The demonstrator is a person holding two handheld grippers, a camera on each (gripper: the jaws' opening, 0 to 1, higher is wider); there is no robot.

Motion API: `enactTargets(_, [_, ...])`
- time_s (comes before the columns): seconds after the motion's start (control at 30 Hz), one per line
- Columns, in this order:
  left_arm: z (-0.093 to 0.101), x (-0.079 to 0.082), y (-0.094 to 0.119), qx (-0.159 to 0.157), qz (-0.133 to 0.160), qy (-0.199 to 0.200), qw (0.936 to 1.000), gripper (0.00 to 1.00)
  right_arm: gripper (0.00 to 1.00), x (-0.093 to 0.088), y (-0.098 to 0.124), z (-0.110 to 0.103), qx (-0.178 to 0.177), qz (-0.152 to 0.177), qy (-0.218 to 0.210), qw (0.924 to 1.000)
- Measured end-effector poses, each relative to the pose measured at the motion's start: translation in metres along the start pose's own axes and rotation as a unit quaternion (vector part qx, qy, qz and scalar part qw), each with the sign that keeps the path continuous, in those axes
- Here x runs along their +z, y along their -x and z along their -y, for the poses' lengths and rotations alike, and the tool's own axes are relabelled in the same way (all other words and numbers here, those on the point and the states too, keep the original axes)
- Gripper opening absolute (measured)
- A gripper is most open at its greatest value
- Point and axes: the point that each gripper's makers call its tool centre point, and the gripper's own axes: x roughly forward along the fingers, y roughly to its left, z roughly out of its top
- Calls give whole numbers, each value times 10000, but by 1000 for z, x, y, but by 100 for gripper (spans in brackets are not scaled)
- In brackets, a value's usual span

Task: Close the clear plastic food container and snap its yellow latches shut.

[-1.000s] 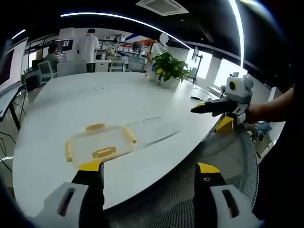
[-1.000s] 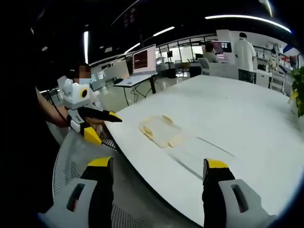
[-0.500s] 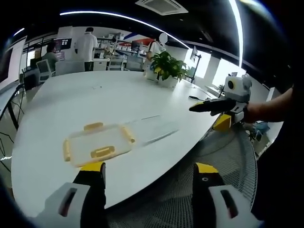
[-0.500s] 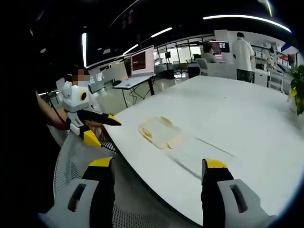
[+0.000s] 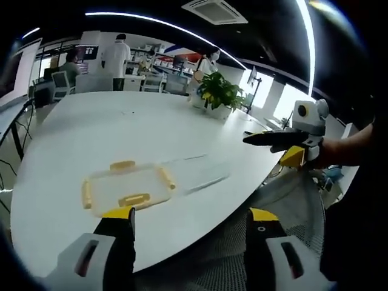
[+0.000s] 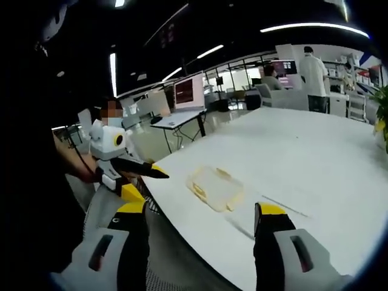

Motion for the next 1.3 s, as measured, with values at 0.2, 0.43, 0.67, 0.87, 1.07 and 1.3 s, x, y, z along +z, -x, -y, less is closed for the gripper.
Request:
enactTargets(0.2, [-10, -7, -5, -53, -178, -200, 9996, 71, 63, -4, -13, -6, 138, -185, 169, 9996])
enactTargets(0.43, [-28, -8, -10, -208, -363, -369, 9984, 71, 58, 6, -33, 0, 284, -224, 332, 9988])
enactTargets(0.67, [-40, -7, -14, -277, -558, -323, 9975, 71, 58, 3, -47, 8, 304, -487, 581, 9967])
enactTargets(0.87, [-50, -12, -15, -231, -734, -245, 9967, 71, 57, 0, -56, 12, 357, -622, 765, 9945])
enactTargets(1.07, [-61, -14, -14, -322, -989, -487, 9934, 69, 55, -5, -68, 19, 371, -987, 995, 9894])
enactTargets(1.3, [-75, -17, -10, -347, -1143, -580, 9911, 68, 55, 1, -80, 27, 430, -930, 947, 9902])
